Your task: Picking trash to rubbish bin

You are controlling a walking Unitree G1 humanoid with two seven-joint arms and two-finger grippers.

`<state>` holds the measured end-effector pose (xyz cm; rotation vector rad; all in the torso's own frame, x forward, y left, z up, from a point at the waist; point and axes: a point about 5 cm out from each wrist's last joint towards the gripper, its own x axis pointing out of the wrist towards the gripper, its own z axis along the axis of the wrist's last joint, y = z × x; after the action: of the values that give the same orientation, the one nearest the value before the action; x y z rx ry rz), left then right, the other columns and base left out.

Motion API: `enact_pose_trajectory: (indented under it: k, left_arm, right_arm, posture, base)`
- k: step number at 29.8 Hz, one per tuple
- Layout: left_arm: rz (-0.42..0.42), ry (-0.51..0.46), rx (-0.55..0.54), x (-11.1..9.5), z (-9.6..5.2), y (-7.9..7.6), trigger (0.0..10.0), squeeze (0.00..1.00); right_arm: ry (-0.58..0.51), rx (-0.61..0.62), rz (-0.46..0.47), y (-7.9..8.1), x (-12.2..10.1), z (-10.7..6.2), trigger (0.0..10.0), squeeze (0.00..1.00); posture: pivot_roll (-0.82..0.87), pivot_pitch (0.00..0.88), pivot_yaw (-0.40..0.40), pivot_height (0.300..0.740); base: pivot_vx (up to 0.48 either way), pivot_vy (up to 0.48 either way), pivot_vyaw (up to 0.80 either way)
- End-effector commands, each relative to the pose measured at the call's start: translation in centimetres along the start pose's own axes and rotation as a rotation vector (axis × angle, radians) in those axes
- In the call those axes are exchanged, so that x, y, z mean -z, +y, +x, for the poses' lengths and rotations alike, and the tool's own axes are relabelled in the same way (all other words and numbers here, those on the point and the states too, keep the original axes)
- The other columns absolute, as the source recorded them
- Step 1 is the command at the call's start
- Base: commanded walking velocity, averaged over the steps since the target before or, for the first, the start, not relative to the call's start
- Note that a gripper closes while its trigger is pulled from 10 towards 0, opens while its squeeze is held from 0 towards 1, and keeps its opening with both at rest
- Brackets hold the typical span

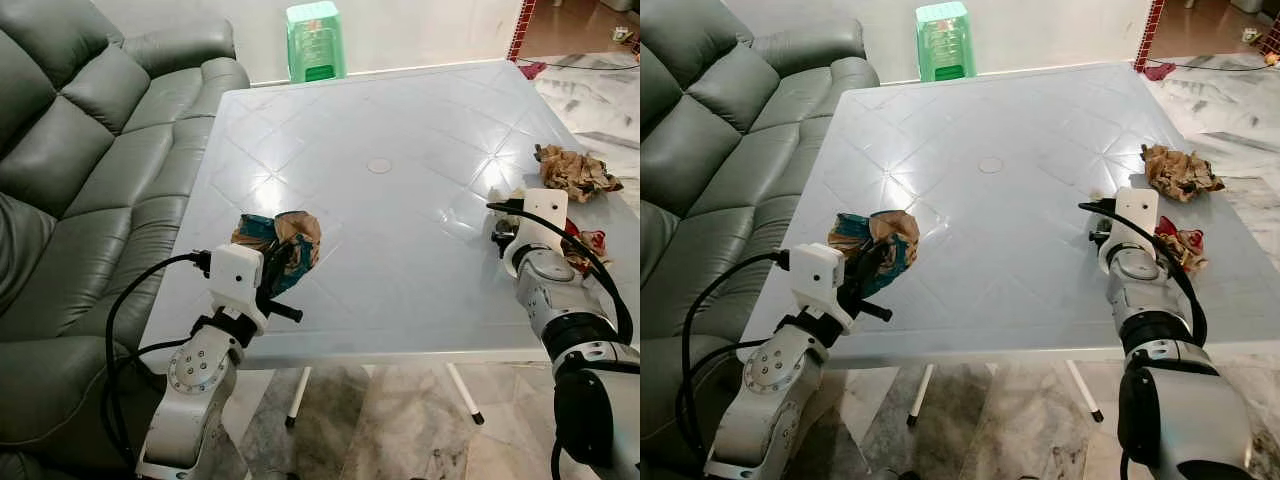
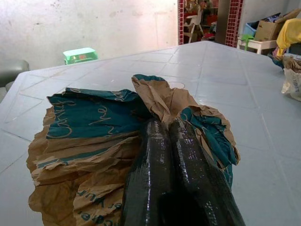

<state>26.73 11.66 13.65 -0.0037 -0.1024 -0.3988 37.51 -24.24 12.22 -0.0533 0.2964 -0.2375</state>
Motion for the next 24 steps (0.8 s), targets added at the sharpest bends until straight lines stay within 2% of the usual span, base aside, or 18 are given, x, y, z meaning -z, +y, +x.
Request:
enact_pose_trajectory:
  k: [1, 8, 16, 19, 22, 24]
  left_arm:
    - [0.004, 0.001, -0.007, -0.1, 0.0, 0.2, 0.0, 0.00]
    - [0.015, -0.019, -0.039, -0.3, 0.0, 0.6, 0.0, 0.00]
    - [0.025, -0.041, -0.059, -0.6, 0.4, 0.9, 0.0, 0.00]
    - [0.028, -0.051, -0.068, -0.7, 0.6, 1.0, 0.0, 0.00]
    - [0.030, -0.056, -0.073, -0.8, 0.6, 1.1, 0.0, 0.00]
    - [0.034, -0.066, -0.081, -0.9, 0.8, 1.2, 0.0, 0.00]
  right_arm:
    - [0.110, -0.038, 0.023, 1.0, 2.8, -0.4, 0.0, 0.00]
    - [0.024, -0.073, 0.034, 1.8, 1.8, -0.4, 0.0, 0.00]
    - [-0.111, -0.103, -0.040, 2.5, 1.0, -0.9, 0.0, 0.00]
    - [-0.195, -0.091, -0.064, 2.4, 0.4, -1.3, 0.0, 0.00]
    - [-0.222, -0.094, -0.073, 2.5, 0.2, -1.4, 0.0, 0.00]
    - [-0.284, -0.088, -0.091, 2.6, -0.4, -1.8, 0.0, 0.00]
  posture:
    - [0.00, 0.073, 0.080, 0.740]
    - [0.00, 0.069, 0.076, 0.740]
    - [-0.01, 0.055, 0.073, 0.740]
    - [-0.02, 0.045, 0.073, 0.740]
    - [-0.02, 0.044, 0.073, 0.740]
    - [-0.02, 0.038, 0.073, 0.740]
  base:
    - [0.000, 0.000, 0.00]
    - [0.000, 0.000, 0.00]
    - [0.000, 0.000, 0.00]
    - [0.000, 0.000, 0.00]
    - [0.000, 0.000, 0.00]
    - [0.000, 0.000, 0.00]
